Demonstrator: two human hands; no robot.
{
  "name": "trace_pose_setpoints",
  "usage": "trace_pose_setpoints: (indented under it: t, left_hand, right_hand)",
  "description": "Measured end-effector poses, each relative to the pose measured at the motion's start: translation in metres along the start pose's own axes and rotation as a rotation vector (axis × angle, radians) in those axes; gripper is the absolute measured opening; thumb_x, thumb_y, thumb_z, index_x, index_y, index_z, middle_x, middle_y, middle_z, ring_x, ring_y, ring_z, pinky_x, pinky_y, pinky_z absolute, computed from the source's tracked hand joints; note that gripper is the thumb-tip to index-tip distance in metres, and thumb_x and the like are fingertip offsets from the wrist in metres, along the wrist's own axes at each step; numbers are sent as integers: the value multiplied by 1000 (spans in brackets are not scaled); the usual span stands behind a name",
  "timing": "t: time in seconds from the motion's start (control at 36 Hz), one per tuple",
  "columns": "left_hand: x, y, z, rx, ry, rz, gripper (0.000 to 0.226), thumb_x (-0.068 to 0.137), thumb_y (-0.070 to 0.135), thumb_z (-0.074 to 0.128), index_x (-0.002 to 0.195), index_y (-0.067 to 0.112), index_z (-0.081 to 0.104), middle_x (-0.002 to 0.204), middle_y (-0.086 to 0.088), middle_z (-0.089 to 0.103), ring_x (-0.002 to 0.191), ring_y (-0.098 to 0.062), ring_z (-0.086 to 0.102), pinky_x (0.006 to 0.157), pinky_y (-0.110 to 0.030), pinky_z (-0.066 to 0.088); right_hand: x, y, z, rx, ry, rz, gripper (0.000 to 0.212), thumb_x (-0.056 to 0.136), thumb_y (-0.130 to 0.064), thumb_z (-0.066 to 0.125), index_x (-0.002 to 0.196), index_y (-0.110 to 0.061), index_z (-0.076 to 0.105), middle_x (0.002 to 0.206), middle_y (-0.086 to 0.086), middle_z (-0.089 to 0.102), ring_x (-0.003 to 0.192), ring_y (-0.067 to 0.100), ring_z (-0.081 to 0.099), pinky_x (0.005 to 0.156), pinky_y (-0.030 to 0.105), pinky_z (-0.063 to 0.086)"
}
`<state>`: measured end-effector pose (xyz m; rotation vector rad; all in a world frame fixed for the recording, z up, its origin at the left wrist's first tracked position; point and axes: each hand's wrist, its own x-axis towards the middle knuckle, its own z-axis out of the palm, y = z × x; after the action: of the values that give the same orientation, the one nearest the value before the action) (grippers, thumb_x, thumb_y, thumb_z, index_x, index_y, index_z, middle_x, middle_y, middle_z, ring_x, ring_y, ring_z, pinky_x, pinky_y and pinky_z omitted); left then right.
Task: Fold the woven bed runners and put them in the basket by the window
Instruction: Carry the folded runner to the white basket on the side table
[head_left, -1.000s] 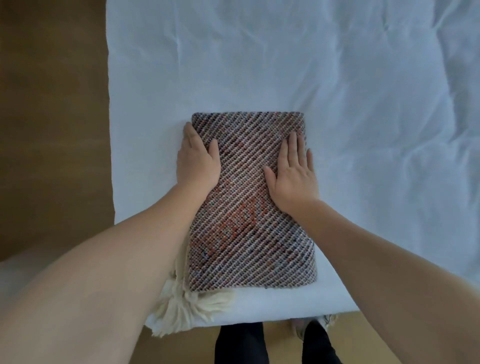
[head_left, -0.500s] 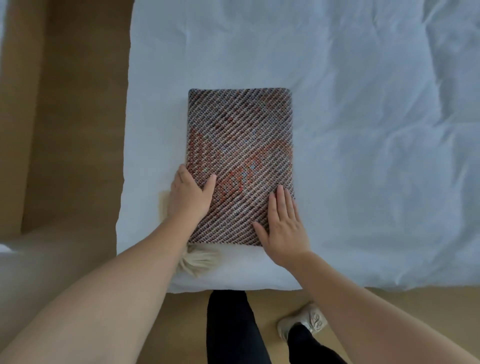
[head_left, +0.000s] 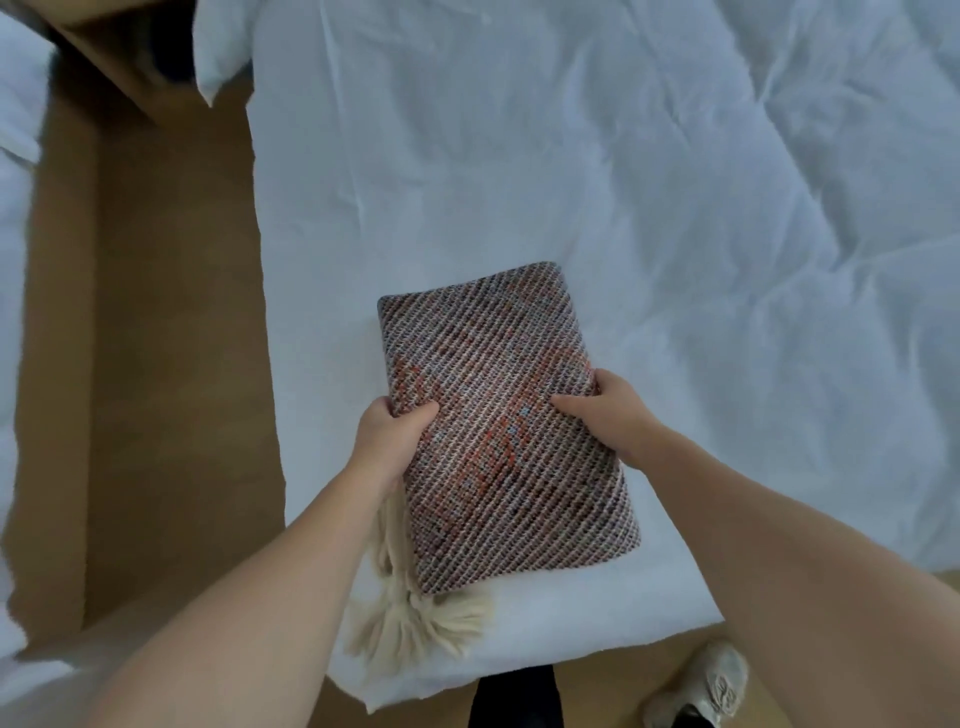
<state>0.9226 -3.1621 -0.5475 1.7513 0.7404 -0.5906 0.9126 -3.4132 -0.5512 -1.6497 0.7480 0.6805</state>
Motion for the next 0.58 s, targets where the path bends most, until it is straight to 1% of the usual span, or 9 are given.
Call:
trace_pose_setpoints:
  t: [0.06, 0.14, 0.19, 0.25, 0.33, 0.39, 0.47, 0.53, 0.58]
  left_hand:
    - [-11, 17, 0, 154, 10, 119, 51, 73, 40, 73, 115, 13, 59, 107, -2, 68, 94, -20, 66, 89, -43, 53]
    - [-33, 50, 7, 289, 20, 272, 43, 84, 37, 66, 117, 11, 57, 108, -1, 65, 95, -19, 62, 86, -38, 51]
    - [-53, 77, 16, 340, 4, 348, 37, 89, 35, 63, 116, 11, 54, 105, 1, 61, 93, -18, 58, 82, -32, 45]
    - [-78, 105, 29, 361, -34, 421, 32, 91, 34, 60, 114, 15, 50, 103, 3, 57, 93, -17, 55, 81, -29, 41]
    - [-119, 151, 55, 369, -109, 550, 34, 92, 36, 59, 118, 16, 50, 104, 3, 57, 94, -16, 56, 81, -29, 43]
    - [-151, 183, 77, 359, -164, 642, 35, 92, 36, 59, 119, 16, 50, 105, 3, 58, 94, -16, 56, 81, -30, 44]
    - [-206, 226, 114, 345, -251, 785, 26, 92, 33, 59, 113, 21, 50, 101, 7, 58, 92, -14, 57, 80, -28, 43]
    - [-245, 250, 140, 326, -311, 871, 23, 93, 32, 59, 111, 23, 48, 97, 11, 57, 88, -10, 56, 78, -25, 43]
    - [-287, 270, 166, 309, -376, 946, 21, 93, 30, 59, 109, 23, 48, 93, 16, 56, 84, -4, 56, 73, -21, 42]
  right_hand:
    - [-12, -10, -4, -26, 40, -43, 32, 89, -23, 69, 118, -15, 58, 103, 3, 69, 85, 19, 69, 80, 37, 56]
    - [-41, -25, -20, 4, 108, -84, 29, 91, -23, 66, 117, -16, 57, 99, 0, 69, 84, 17, 69, 82, 37, 57]
    - [-65, -35, -39, 28, 164, -117, 28, 91, -25, 65, 117, -16, 58, 98, -1, 68, 85, 18, 68, 85, 40, 56]
    - [-94, -46, -64, 35, 220, -153, 27, 92, -27, 64, 116, -18, 56, 97, -2, 66, 86, 17, 66, 84, 39, 54]
    - [-146, -61, -111, 60, 337, -210, 27, 93, -28, 63, 117, -20, 54, 97, -6, 64, 84, 10, 62, 77, 31, 49]
    - [-182, -69, -145, 89, 428, -248, 31, 92, -29, 63, 120, -20, 55, 102, -5, 65, 86, 10, 62, 80, 31, 49]
    - [-240, -74, -196, 143, 569, -315, 35, 92, -29, 64, 124, -19, 55, 110, -1, 65, 94, 16, 62, 88, 33, 49]
    - [-281, -75, -228, 180, 652, -362, 34, 92, -28, 63, 124, -19, 54, 109, -2, 64, 95, 16, 61, 88, 33, 48]
    - [-322, -70, -259, 212, 743, -414, 32, 92, -26, 63, 123, -19, 55, 108, -3, 65, 97, 16, 62, 89, 34, 49]
